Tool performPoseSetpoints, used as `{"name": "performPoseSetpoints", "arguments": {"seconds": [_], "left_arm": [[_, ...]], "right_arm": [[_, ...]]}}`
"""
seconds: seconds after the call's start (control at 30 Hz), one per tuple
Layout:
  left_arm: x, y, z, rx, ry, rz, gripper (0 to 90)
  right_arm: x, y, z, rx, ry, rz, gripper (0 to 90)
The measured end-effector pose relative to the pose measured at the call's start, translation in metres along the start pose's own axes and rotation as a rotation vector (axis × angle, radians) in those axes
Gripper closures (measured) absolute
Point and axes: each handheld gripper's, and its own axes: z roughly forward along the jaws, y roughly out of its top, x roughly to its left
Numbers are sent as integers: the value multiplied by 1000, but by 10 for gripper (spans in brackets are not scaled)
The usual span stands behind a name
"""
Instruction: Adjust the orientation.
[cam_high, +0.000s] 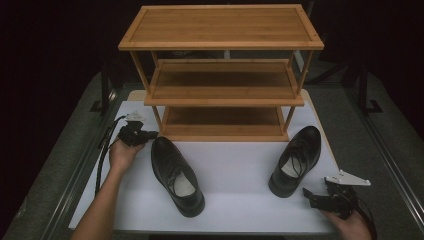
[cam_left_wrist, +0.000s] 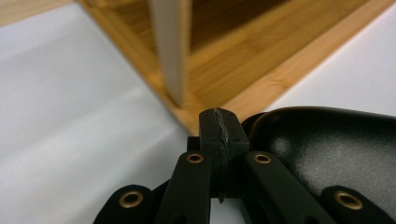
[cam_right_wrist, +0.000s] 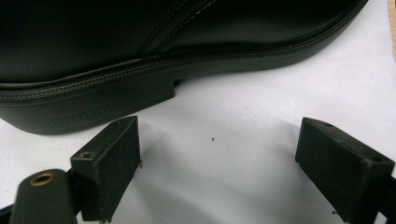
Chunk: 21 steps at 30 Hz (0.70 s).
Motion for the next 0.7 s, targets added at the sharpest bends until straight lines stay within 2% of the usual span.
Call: {"name": "performPoseSetpoints", "arguments": {"seconds": [0.13,0.27,0.43,0.5,0.57,0.6,0.7], "left_arm": [[-9,1,2,-4,-12,13,900],[-14,0,4,-17,-29,5,900],[-12,-2,4,-24,-37,-10,900],[-11,-4,-1,-13,-15,-9,900],[-11,-9,-11,-27,-8,-26,900],[-11,-9,-11,-27,-8,-26,900],[-18,-18,-26,-34,3,-11,900]], "right_arm": [[0,0,0,0,0,-1,134],[0,0,0,0,0,-1,134],[0,0,0,0,0,0,134],[0,0,0,-1,1,0,134],[0,0,0,-1,2,1,134],[0,0,0,-1,1,0,134],[0,0,0,-1,2,0,134]]}}
